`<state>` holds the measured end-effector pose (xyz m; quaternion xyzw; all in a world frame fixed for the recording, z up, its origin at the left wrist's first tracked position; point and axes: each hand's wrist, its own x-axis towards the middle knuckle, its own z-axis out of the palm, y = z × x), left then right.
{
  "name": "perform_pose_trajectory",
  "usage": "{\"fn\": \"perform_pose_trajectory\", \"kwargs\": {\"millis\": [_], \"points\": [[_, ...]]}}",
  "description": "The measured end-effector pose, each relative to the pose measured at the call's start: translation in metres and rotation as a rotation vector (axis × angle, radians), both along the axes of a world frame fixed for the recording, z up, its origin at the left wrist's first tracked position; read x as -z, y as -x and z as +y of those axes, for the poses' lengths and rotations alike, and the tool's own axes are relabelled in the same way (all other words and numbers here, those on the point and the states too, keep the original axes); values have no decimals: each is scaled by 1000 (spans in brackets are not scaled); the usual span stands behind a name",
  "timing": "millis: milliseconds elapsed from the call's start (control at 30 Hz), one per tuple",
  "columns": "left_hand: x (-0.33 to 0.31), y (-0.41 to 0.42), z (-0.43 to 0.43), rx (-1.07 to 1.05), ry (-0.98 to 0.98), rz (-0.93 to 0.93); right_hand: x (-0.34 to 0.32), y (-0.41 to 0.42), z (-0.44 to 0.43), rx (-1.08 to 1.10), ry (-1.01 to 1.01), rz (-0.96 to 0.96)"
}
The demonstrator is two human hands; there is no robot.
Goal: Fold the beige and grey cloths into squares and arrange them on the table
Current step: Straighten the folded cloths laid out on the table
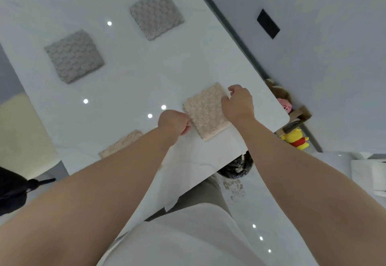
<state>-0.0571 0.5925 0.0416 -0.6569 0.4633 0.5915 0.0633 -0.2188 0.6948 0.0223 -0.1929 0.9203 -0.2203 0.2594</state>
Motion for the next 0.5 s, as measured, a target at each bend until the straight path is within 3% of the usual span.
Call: {"fn": "perform_pose_trajectory", "kwargs": {"millis": [233, 500], "points": [[14, 23, -5, -52, -9, -60, 17, 32, -15, -108, -46, -135], [22, 31, -12, -159, -85, -75, 23, 37, -26, -192, -60, -123]]}}
